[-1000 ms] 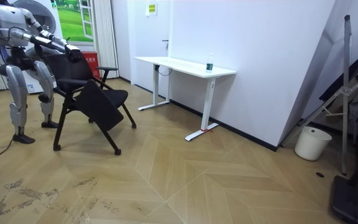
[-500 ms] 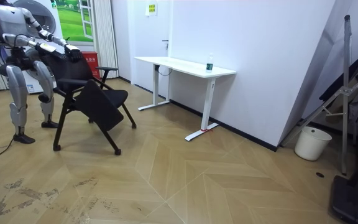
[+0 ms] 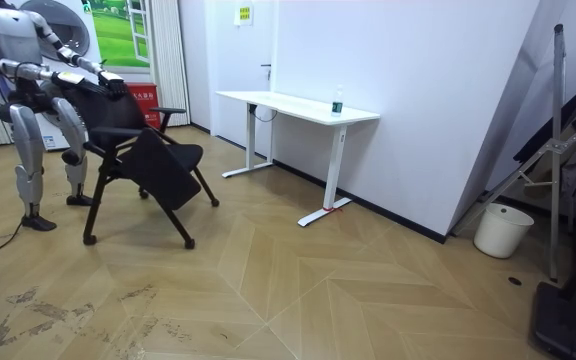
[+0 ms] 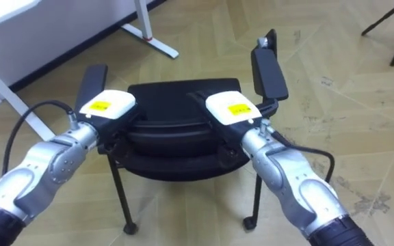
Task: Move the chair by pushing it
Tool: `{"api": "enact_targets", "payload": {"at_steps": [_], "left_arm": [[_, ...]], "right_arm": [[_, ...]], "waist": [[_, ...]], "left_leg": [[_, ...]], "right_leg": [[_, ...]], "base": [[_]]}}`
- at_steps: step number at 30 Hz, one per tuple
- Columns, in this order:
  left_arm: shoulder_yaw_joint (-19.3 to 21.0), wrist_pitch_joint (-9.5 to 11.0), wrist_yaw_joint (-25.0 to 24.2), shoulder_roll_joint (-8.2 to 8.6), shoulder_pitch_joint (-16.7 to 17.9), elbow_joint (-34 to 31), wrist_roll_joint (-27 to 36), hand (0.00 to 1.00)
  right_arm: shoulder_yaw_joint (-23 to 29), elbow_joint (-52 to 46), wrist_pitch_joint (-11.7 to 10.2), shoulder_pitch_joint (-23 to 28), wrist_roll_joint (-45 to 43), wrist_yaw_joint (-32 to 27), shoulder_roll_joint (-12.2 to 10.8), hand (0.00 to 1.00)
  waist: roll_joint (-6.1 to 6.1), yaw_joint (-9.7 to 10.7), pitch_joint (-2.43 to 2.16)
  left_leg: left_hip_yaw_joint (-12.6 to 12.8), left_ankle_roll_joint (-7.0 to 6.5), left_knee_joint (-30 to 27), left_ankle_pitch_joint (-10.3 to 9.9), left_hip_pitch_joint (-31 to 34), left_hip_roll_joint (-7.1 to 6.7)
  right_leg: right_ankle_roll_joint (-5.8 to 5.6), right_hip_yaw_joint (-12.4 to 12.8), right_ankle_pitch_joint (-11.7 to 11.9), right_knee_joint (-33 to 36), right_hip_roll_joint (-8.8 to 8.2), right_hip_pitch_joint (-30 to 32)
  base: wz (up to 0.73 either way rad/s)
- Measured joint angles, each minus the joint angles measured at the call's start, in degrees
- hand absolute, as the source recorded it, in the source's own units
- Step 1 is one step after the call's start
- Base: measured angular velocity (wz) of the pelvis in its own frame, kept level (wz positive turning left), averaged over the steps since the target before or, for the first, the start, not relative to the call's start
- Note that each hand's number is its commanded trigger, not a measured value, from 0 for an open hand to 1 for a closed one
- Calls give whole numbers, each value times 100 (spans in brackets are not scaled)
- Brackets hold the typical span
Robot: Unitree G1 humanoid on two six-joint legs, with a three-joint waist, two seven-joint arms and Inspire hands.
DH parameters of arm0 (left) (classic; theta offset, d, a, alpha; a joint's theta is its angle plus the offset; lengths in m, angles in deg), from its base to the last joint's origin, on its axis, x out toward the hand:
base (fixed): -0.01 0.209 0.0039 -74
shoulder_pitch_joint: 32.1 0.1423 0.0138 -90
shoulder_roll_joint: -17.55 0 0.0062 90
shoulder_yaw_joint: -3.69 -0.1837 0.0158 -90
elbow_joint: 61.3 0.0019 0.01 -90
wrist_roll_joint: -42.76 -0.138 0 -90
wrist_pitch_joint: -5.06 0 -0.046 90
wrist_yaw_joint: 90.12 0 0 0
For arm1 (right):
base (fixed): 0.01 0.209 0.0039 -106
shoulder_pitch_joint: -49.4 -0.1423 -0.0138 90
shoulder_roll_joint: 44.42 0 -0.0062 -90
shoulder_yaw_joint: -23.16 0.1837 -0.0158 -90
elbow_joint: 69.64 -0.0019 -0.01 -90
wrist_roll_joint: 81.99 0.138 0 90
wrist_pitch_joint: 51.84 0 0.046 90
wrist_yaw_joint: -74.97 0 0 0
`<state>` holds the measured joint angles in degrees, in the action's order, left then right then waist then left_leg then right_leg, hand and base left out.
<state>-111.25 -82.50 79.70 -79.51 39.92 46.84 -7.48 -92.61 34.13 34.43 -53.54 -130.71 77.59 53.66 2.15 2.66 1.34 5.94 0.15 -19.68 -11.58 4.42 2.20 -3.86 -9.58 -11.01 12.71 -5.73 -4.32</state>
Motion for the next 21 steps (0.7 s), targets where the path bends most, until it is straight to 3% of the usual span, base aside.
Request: {"api": "enact_targets", "payload": {"at_steps": [2,3,4,5,15,21], "left_arm": [[-58,38,1,2,-1,-12,5,100],[-59,44,0,3,-1,-19,5,100],[-60,48,-8,5,-2,-37,5,100],[-62,55,-12,5,-2,-41,5,100],[-62,85,-8,3,-5,-45,13,100],[-116,211,-53,3,-6,-148,12,100]], "right_arm": [[0,141,-52,25,-73,-269,2,0],[0,167,-65,26,-113,-319,2,14],[1,213,-95,35,-170,-416,2,62],[1,281,-148,40,-212,-528,2,100],[1,493,-267,48,-419,-937,2,100],[15,660,-256,-50,-381,-1089,34,100]], "waist": [[12,2,-8],[16,3,-10],[20,5,-10],[21,4,-10],[29,2,-6],[56,-84,-5]], "left_leg": [[-2,0,-4,0,-11,0],[-3,0,-5,0,-10,0],[-4,0,-5,0,-9,0],[-5,0,-4,0,-9,0],[-6,0,-4,0,2,0],[-1,-1,25,1,12,-5]], "right_leg": [[0,4,0,1,0,-13],[0,7,0,1,0,-12],[0,8,0,1,0,-11],[0,9,0,1,0,-11],[-1,24,0,-2,0,-8],[-1,32,0,-2,-2,24]], "base": [[0],[0],[0],[0],[0],[0]]}}
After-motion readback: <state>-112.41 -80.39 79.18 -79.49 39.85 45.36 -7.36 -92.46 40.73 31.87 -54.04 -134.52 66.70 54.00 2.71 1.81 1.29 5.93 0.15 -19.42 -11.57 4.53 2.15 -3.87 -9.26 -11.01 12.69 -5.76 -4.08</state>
